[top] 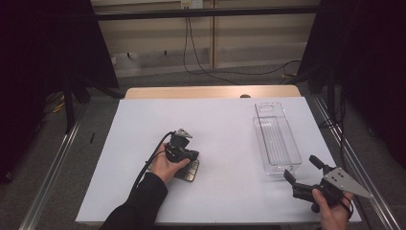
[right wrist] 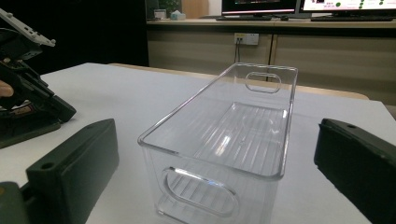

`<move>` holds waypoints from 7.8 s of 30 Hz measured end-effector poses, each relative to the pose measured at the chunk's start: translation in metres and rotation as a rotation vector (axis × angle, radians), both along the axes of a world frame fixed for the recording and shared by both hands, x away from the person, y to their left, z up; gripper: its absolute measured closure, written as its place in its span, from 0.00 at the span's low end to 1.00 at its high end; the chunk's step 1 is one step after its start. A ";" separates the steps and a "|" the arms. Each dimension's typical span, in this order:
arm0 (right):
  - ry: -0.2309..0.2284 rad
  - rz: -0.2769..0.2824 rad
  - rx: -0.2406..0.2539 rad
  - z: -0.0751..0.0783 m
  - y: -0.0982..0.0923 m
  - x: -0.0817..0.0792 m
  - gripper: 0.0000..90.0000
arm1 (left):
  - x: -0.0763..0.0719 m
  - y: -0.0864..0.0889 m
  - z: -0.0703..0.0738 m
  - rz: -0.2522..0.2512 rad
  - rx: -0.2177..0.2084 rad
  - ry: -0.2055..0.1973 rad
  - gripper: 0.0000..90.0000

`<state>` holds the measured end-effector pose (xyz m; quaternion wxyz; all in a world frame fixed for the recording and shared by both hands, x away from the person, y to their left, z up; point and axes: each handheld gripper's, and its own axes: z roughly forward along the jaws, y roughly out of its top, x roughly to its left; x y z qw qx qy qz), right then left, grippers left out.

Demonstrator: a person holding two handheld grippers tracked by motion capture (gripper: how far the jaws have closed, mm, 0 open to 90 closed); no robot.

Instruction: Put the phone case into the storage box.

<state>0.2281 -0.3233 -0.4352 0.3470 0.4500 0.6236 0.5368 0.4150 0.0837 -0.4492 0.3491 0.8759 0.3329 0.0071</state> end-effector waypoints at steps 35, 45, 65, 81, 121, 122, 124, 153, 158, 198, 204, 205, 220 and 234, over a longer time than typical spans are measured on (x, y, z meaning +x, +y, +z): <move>-0.002 0.004 0.001 0.000 0.000 -0.001 0.00 | -0.049 0.013 0.005 -0.049 0.022 0.007 1.00; -0.002 0.005 0.001 0.001 0.001 -0.001 0.00 | -0.069 0.021 0.006 -0.066 0.013 0.012 1.00; -0.005 0.008 -0.002 0.001 0.001 -0.001 0.00 | -0.095 0.026 0.008 -0.069 -0.015 0.028 1.00; -0.005 0.008 -0.004 0.001 0.001 -0.001 0.00 | -0.112 0.053 0.011 -0.050 -0.020 0.066 1.00; -0.001 0.005 -0.007 0.000 0.002 0.000 0.00 | -0.119 0.139 0.017 0.106 0.039 0.052 1.00; 0.000 0.005 -0.008 0.000 0.002 0.000 0.00 | -0.119 0.139 0.017 0.101 0.046 0.048 1.00; 0.000 0.006 -0.008 0.000 0.002 0.000 0.00 | -0.119 0.139 0.017 0.099 0.060 0.039 1.00; 0.001 0.007 -0.010 0.000 0.002 0.001 0.00 | -0.113 0.156 0.017 0.148 0.099 -0.027 1.00; -0.001 0.006 -0.010 0.000 0.002 0.001 0.00 | -0.116 0.154 0.021 0.132 0.034 -0.041 0.97; 0.001 0.007 -0.010 0.000 0.002 0.002 0.00 | -0.121 0.180 0.050 0.282 -0.032 -0.186 0.05; -0.001 0.011 -0.010 0.001 0.003 0.002 0.00 | -0.111 0.180 0.040 0.279 0.026 -0.136 0.07; -0.001 0.012 -0.011 0.001 0.003 0.002 0.00 | -0.110 0.180 0.039 0.280 0.042 -0.130 0.07; 0.000 0.012 -0.011 0.000 0.003 0.003 0.00 | -0.074 0.176 0.030 0.274 0.179 -0.049 0.08; 0.001 0.013 -0.012 0.000 0.003 0.003 0.00 | -0.060 0.168 0.016 0.254 0.267 0.075 0.04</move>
